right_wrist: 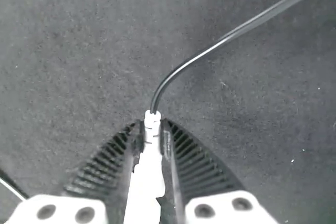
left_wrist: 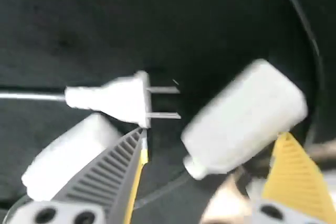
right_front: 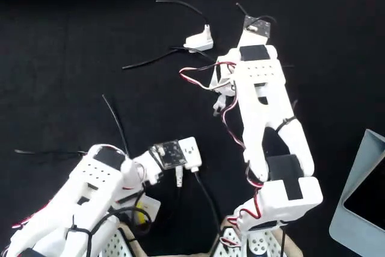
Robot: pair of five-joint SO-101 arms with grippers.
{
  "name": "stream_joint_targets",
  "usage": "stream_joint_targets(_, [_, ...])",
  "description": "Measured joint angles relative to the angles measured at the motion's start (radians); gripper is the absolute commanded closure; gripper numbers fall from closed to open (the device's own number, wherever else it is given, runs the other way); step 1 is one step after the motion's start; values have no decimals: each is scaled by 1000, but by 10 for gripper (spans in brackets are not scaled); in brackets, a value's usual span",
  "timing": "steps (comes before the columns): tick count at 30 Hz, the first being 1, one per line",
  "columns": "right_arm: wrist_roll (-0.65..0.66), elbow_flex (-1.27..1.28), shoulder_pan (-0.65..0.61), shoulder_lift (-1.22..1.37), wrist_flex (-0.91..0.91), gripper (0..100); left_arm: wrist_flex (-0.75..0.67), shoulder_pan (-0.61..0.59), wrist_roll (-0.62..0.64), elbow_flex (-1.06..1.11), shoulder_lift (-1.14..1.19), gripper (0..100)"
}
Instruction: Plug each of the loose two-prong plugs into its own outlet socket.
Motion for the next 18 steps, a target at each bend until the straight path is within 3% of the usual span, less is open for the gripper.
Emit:
stream_joint_targets(3, [0, 0, 0, 0, 0, 986, -37, 3, 26, 0, 0, 669])
stream_joint_targets(11, [0, 0, -2, 0, 0, 986, -180, 6, 109, 26, 0, 976])
stream_joint_targets(18, [0, 0, -2, 0, 0, 986, -77, -35, 115, -75, 0, 971])
